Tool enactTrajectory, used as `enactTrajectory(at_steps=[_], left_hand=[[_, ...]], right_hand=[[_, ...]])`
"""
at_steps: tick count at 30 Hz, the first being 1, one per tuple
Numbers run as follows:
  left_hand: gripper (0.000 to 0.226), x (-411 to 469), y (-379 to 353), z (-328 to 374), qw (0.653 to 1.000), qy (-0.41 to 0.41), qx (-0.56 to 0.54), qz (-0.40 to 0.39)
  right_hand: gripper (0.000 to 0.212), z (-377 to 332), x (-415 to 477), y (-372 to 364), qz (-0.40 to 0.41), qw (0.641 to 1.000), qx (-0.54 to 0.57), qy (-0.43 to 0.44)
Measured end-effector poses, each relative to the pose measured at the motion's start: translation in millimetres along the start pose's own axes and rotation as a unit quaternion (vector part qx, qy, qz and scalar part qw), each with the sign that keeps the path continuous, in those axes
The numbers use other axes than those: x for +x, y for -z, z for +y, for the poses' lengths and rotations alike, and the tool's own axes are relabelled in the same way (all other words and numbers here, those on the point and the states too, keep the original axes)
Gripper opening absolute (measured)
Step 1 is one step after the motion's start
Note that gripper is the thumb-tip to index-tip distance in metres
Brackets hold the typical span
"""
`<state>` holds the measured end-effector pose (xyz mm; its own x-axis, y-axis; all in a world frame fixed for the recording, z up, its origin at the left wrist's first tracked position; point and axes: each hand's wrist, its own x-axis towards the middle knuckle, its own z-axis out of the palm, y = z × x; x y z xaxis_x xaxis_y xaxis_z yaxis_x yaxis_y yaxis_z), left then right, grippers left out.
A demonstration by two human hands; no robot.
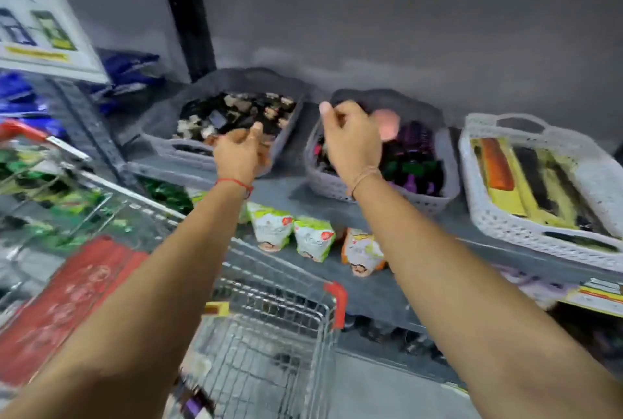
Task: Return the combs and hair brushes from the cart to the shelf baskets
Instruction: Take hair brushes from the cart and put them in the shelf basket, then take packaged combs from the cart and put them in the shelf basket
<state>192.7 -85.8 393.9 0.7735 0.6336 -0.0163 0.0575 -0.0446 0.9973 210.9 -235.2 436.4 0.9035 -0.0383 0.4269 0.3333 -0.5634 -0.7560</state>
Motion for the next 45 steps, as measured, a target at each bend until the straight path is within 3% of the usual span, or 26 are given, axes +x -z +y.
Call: enactTrajectory(at_steps=[3, 6, 9, 12, 17, 19, 23, 28, 30, 32, 34, 38, 41, 45], left_hand=[[0.038, -4, 67, -46, 0.996, 0.069, 0.026, 0.056], [0.037, -10, 116, -104, 0.983, 0.146, 0.043, 0.107], [0.033, -24, 158, -171, 0.952, 0.245, 0.041, 0.178], [0.035, -53, 186, -233, 0.913, 0.332, 0.049, 0.234], [0.032, -97, 197, -329, 0.838, 0.450, 0.053, 0.304], [0.041, -102, 191, -355, 0.815, 0.483, 0.131, 0.293], [0.045, -90, 182, -388, 0.796, 0.500, 0.172, 0.295], [0.063, -43, 164, -417, 0.816, 0.450, 0.208, 0.298], [0.055, -30, 161, -428, 0.795, 0.459, 0.265, 0.294], [0.032, -23, 164, -436, 0.765, 0.481, 0.275, 0.329], [0.026, -28, 165, -437, 0.753, 0.496, 0.223, 0.371], [0.027, -49, 175, -419, 0.752, 0.469, 0.046, 0.461], [0.032, -64, 182, -402, 0.806, 0.447, -0.004, 0.389], [0.014, -84, 176, -370, 0.856, 0.437, -0.085, 0.263]], right_hand=[[0.041, -35, -54, -68, -0.177, 0.977, 0.111, -0.037], [0.049, -28, -104, -130, -0.355, 0.925, 0.105, -0.087], [0.043, 7, -139, -189, -0.472, 0.868, 0.060, -0.142], [0.037, 53, -166, -231, -0.537, 0.817, 0.039, -0.207], [0.033, 126, -213, -291, -0.631, 0.735, -0.039, -0.245], [0.020, 145, -226, -315, -0.649, 0.734, -0.087, -0.177], [0.036, 167, -242, -360, -0.632, 0.756, -0.168, 0.027], [0.044, 175, -255, -409, -0.630, 0.752, -0.176, 0.085], [0.034, 183, -261, -419, -0.633, 0.753, -0.171, 0.055], [0.011, 188, -264, -424, -0.622, 0.766, -0.154, -0.041], [0.011, 192, -263, -423, -0.606, 0.776, -0.141, -0.107], [0.022, 194, -255, -386, -0.600, 0.784, -0.110, -0.118], [0.020, 196, -252, -346, -0.576, 0.797, -0.068, -0.169], [0.022, 186, -255, -292, -0.526, 0.809, 0.023, -0.261]])
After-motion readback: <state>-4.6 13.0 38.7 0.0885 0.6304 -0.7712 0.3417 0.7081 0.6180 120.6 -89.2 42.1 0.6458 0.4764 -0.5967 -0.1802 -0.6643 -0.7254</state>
